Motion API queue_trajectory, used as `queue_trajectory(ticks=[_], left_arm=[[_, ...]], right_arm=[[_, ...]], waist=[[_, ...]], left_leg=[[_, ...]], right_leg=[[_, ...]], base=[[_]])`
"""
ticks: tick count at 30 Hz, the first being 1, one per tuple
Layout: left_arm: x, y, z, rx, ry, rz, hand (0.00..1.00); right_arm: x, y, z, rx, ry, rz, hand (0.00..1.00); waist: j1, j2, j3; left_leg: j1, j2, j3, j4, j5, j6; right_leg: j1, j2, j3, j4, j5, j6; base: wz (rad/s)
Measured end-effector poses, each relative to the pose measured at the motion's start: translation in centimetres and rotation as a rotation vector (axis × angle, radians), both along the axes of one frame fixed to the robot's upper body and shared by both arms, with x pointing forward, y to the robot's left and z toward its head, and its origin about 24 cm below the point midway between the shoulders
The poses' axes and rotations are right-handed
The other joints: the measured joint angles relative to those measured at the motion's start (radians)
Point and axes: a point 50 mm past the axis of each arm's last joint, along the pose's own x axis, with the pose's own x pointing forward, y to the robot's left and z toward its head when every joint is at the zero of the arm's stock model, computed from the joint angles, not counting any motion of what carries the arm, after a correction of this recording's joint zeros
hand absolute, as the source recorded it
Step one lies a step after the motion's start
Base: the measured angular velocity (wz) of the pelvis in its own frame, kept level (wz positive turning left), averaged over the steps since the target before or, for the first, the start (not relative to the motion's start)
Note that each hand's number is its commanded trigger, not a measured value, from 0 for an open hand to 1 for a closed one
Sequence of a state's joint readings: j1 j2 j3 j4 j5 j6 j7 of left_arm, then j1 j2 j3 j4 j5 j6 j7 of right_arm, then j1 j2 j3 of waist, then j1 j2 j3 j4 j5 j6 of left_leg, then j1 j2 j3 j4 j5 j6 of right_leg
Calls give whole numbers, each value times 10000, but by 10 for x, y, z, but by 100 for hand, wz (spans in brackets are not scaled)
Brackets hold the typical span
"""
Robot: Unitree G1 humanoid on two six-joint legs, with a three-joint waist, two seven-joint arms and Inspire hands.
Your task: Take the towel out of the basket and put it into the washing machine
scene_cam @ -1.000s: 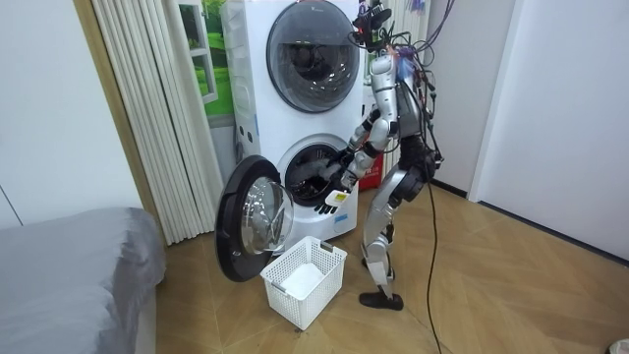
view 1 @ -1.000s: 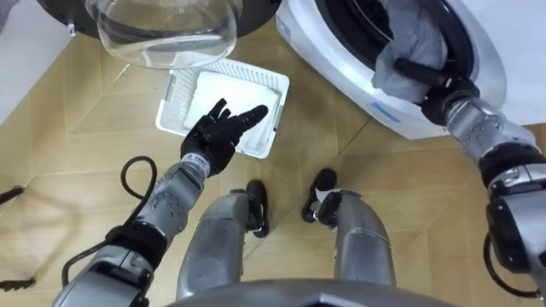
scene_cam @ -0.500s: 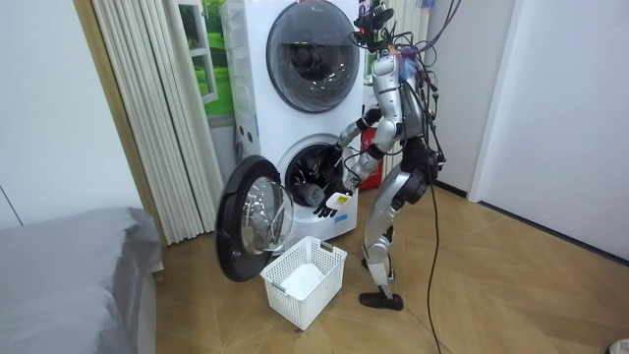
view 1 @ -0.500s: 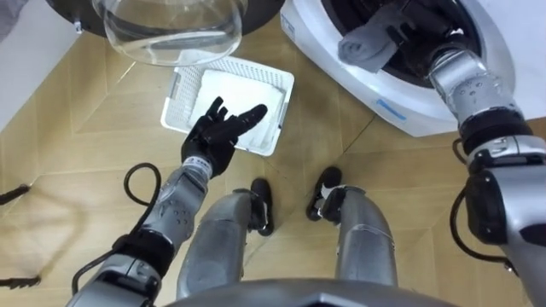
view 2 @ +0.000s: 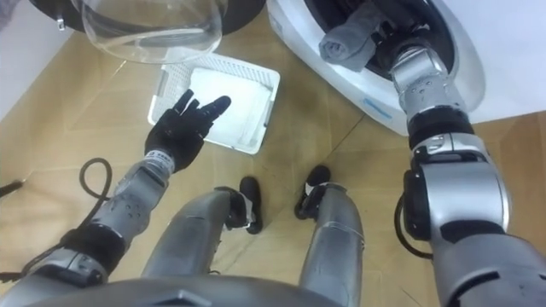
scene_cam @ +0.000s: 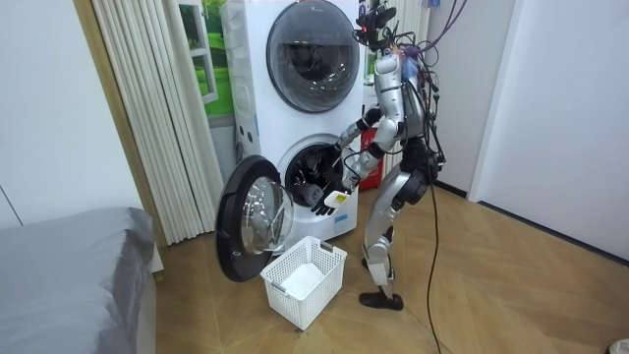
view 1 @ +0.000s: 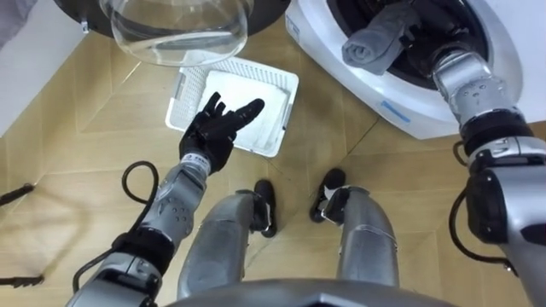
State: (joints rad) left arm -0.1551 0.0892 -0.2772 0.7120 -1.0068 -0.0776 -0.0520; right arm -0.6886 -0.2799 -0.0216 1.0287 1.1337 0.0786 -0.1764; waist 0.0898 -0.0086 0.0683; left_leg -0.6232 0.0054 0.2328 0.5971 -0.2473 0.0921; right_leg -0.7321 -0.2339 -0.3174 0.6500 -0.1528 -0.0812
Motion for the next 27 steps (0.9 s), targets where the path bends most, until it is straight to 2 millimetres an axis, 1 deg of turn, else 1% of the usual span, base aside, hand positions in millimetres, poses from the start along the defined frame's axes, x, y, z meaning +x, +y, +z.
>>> queue_trajectory(ticks=[2,5,6,8,10,12,14,15,16,17,18,19,20,21,22,23,24,26,27], left_arm=[[-4,2,-7,235,299,-63,0],[-8,6,-12,730,540,-279,0],[-9,8,-13,950,565,-378,0],[-11,11,-14,1201,607,-467,0],[-13,15,-15,1280,666,-426,0],[-19,20,-20,1478,894,-411,0],[-35,31,-30,2131,1352,-397,0],[-41,36,-33,2322,1519,-350,0],[-53,44,-39,2774,1910,-384,0],[-64,51,-45,3240,2309,-449,0],[-74,55,-50,3476,2641,-430,0],[-89,62,-55,3768,3117,-297,0],[-105,69,-60,4209,3573,-291,0],[-113,72,-63,4467,3784,-356,0],[-126,76,-67,4935,4206,-523,0],[-139,80,-72,5262,4714,-692,0],[-143,82,-73,5421,4868,-758,0],[-160,90,-78,6248,5519,-1177,0],[-162,91,-78,6422,5641,-1233,0]], right_arm=[[-4,-1,-8,74,128,73,0],[-13,-3,-20,-13,225,215,0],[-18,-4,-26,-108,264,288,0],[-26,-6,-35,-633,451,606,0],[-34,-8,-44,-930,499,824,0],[-48,-12,-57,-1232,785,968,0],[-74,-17,-80,-1675,1394,1105,0],[-81,-18,-86,-1767,1559,1125,0],[-101,-21,-101,-2112,2072,1198,0],[-121,-23,-114,-2481,2583,1411,0],[-134,-24,-121,-2651,2941,1560,0],[-159,-25,-136,-2965,3706,1881,0],[-183,-25,-147,-3286,4420,2248,0],[-194,-25,-153,-3433,4762,2422,0],[-217,-24,-162,-3640,5490,2757,0],[-237,-26,-170,-3868,6226,3187,0],[-246,-26,-172,-4001,6519,3417,0],[-271,-26,-179,-4557,7363,4288,0],[-276,-26,-179,-4629,7483,4434,0]], waist=[[26,75,1],[91,92,-9],[102,92,-9],[151,99,-21],[165,107,-27],[175,151,-62],[191,203,-253],[190,208,-275],[169,224,-296],[149,214,-376],[131,210,-454],[66,211,-548],[-72,206,-563],[-105,195,-571],[-148,172,-594],[-222,137,-647],[-275,127,-652],[-338,36,-692],[-369,16,-682]], left_leg=[[380,-6,-6,-255,32,-24],[738,34,-81,-531,68,-82],[897,53,-178,-678,98,-124],[1252,84,-189,-1064,162,-151],[1478,131,-194,-1254,160,-156],[1874,175,-247,-1451,172,-178],[2425,204,-245,-1795,162,-198],[2608,200,-248,-1931,161,-201],[3028,199,-255,-2186,167,-217],[3429,198,-258,-2469,167,-239],[3642,201,-257,-2644,157,-261],[4075,206,-254,-2932,168,-291],[4455,220,-251,-3139,166,-308],[4670,220,-235,-3288,167,-327],[5011,227,-186,-3490,165,-345],[5245,224,-183,-3629,163,-356],[5347,224,-188,-3674,154,-372],[5705,220,-135,-3945,146,-396],[5786,223,-133,-3966,142,-404]], right_leg=[[381,56,-46,-221,-8,22],[808,169,-166,-563,20,49],[1020,286,-176,-778,60,98],[1375,470,-144,-1214,164,160],[1657,589,-178,-1498,213,202],[2144,714,-272,-1824,274,241],[2742,871,-337,-2251,319,326],[2912,940,-342,-2363,318,349],[3328,1031,-360,-2604,333,407],[3682,1099,-352,-2789,339,456],[3876,1151,-344,-2933,346,485],[4299,1252,-340,-3233,376,543],[4671,1341,-307,-3440,394,578],[4836,1383,-274,-3525,394,600],[5125,1459,-190,-3671,405,626],[5328,1500,-147,-3783,397,653],[5417,1515,-136,-3807,387,670],[5701,1585,-75,-3949,382,699],[5778,1598,-74,-3967,383,701]], base=[[-2],[2],[6],[-3],[-4],[4],[4],[-4],[0],[0],[-7],[-8],[-9],[-14],[-17],[-14],[-8],[-14],[-11]])
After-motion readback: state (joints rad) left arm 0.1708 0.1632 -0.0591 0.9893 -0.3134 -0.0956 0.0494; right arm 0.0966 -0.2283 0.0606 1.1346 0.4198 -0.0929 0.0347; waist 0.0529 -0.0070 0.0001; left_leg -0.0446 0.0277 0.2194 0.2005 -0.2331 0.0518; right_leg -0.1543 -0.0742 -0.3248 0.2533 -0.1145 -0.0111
